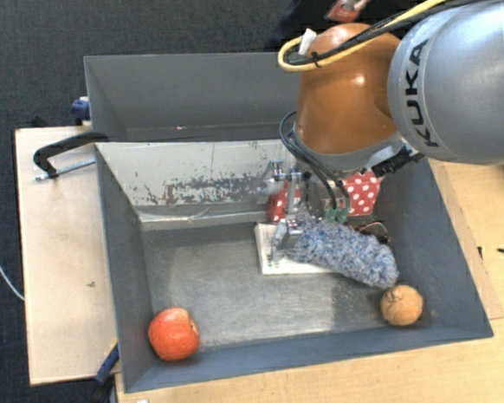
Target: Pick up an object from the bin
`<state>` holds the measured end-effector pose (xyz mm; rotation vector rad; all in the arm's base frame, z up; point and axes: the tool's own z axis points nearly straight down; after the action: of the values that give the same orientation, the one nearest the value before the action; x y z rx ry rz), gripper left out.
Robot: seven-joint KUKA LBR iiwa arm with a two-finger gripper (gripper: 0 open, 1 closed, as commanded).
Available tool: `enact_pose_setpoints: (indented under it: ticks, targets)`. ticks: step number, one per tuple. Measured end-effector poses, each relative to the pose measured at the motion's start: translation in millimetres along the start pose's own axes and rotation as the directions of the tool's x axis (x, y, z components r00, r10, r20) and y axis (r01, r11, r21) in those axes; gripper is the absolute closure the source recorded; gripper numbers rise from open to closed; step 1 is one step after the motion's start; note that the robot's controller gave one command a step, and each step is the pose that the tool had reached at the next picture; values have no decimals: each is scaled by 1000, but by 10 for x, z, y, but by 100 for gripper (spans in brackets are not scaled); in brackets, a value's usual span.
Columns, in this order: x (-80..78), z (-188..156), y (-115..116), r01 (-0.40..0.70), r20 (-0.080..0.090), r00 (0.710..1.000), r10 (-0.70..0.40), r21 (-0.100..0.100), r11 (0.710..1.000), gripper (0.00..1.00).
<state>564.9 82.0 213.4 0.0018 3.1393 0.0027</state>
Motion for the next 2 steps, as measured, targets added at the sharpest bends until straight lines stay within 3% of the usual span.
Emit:
enact_pose_setpoints:
  ticks: [2]
  targets:
    - [-38,158,-69,64,6,998,-64,-1,998,0]
